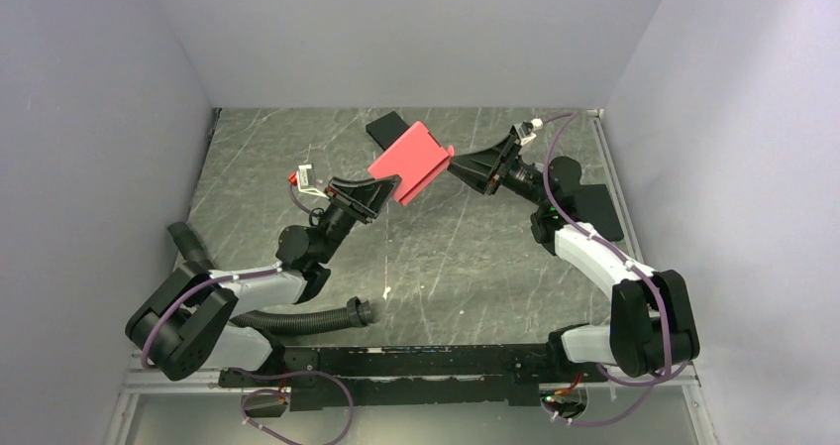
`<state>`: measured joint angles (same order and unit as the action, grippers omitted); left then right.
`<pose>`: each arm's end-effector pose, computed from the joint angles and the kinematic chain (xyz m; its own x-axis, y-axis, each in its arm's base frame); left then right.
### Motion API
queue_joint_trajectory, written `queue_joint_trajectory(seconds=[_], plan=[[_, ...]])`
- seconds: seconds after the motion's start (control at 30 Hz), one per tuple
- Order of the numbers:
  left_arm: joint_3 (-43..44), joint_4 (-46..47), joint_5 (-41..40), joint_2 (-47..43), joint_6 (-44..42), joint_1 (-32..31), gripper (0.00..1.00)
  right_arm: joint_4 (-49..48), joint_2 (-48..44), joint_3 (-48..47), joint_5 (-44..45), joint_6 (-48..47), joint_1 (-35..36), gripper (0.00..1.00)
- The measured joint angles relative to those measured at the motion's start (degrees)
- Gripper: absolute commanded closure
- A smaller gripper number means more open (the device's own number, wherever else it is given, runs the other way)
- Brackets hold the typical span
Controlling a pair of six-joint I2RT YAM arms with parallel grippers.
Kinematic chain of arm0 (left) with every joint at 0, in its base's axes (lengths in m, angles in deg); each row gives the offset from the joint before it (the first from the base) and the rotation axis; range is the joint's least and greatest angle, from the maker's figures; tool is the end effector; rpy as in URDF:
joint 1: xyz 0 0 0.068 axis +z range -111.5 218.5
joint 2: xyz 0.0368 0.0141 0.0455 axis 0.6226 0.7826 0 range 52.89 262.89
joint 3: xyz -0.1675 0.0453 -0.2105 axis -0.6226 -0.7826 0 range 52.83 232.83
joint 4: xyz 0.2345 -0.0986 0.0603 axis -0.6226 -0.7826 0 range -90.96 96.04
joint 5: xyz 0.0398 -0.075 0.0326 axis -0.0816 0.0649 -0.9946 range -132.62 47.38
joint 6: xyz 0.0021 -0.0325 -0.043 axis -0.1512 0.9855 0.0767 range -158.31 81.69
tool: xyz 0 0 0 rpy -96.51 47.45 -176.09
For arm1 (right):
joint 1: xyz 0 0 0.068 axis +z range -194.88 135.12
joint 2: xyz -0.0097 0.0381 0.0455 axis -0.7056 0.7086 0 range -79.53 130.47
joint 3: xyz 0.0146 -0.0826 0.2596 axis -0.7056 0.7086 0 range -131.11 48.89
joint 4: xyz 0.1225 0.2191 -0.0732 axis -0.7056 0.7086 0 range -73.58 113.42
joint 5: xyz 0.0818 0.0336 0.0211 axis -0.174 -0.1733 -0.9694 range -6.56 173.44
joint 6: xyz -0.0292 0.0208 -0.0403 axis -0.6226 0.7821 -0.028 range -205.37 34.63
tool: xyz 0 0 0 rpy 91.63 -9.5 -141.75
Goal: Fold the paper box
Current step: Close the paper box.
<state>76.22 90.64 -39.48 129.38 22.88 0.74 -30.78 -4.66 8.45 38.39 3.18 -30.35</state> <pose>0.1940 -0.1527 0.2676 -0.3691 -0.8208 -0.4361 0.6745 0.0863 -0.7333 0.2685 0.0955 0.3012 -0.8397 0.5120 -0.1810 -0.2353 -0.0426 0.9710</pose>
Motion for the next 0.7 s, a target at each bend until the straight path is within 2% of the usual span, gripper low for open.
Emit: queue_joint_trajectory(seconds=[0.7], plan=[[0.0, 0.0, -0.1, 0.0, 0.0, 0.0, 0.99, 1.1, -0.7, 0.0, 0.0, -1.5, 0.0, 0.66]])
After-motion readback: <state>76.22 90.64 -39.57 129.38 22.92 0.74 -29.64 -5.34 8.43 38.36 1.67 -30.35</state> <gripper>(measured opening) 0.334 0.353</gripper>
